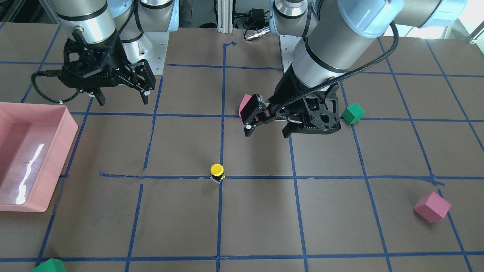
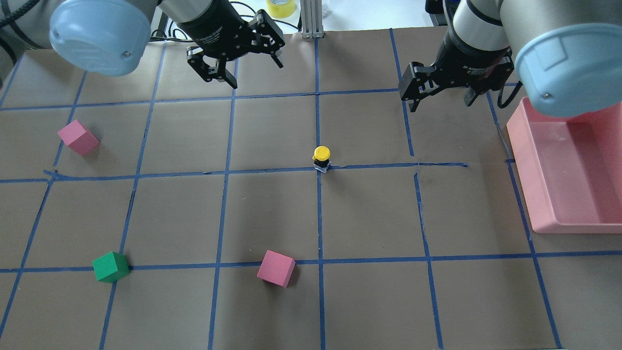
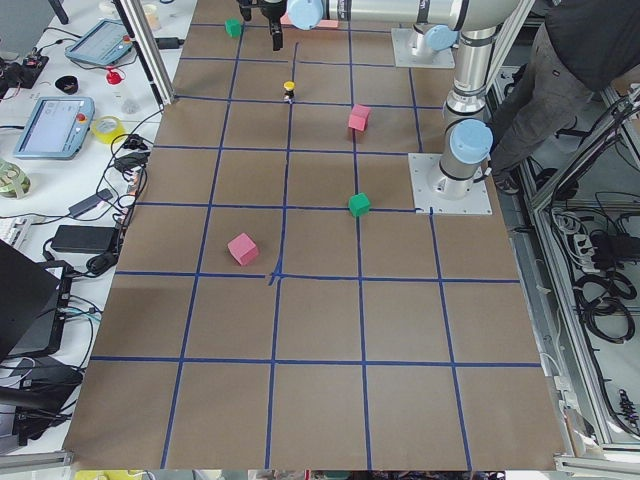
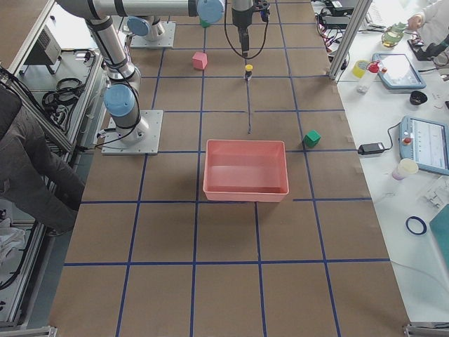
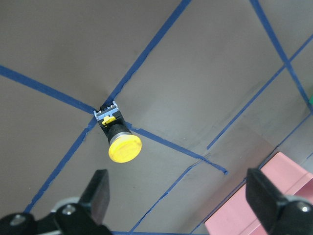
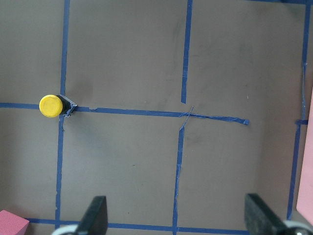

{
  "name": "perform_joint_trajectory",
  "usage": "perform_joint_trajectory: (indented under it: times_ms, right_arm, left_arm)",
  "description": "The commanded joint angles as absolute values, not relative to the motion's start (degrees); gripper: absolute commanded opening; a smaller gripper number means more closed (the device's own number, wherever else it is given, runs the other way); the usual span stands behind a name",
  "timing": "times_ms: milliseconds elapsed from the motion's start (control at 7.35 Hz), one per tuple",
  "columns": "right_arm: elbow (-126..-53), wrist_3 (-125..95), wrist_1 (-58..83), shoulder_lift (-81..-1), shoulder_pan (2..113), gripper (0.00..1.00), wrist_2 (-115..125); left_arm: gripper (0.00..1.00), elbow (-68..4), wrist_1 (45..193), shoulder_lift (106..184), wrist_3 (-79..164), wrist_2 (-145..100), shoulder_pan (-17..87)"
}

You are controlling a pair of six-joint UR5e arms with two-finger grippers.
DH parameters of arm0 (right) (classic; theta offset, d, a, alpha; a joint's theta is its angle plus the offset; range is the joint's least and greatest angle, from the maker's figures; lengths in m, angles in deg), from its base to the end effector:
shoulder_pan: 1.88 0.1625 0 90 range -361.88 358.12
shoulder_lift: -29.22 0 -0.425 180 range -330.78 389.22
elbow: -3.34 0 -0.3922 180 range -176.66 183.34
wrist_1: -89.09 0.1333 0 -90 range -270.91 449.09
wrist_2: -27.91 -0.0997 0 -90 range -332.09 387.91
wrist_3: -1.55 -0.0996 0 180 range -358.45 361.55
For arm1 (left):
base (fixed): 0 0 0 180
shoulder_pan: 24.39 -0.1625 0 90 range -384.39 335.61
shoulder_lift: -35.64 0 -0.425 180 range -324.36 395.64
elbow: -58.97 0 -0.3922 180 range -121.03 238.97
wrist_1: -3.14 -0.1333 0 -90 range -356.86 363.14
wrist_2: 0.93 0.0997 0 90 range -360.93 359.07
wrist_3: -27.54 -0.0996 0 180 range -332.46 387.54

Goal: Align button upright

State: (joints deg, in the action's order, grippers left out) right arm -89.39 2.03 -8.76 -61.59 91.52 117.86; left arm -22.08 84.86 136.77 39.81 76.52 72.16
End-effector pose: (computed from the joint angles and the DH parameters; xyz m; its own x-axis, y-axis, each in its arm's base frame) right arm 0.1625 -0.4866 0.4856 -0.9977 -0.0677 0.0000 -0.0673 0.9924 -0.1033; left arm -0.2205 -0.5619 0.4785 -0.9691 -0.0787 0.2337 -0.0947 0.9938 -0.0579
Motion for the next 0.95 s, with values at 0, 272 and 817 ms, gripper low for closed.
perform_joint_trajectory:
  times_ms: [0, 272, 817]
  right_arm:
    - [-89.73, 1.81, -8.73, -61.57, 91.37, 1.00, 117.82]
    - [-89.73, 1.55, -8.73, -61.57, 91.37, 1.00, 117.73]
    - [-89.73, 1.72, -8.73, -61.57, 91.28, 1.00, 117.73]
  left_arm:
    - [1.00, -21.98, 95.10, 134.78, 26.16, 93.04, 71.77]
    - [1.00, -21.98, 97.53, 133.56, 26.23, 93.03, 70.81]
    - [0.95, -22.16, 95.96, 133.64, 26.05, 89.11, 68.08]
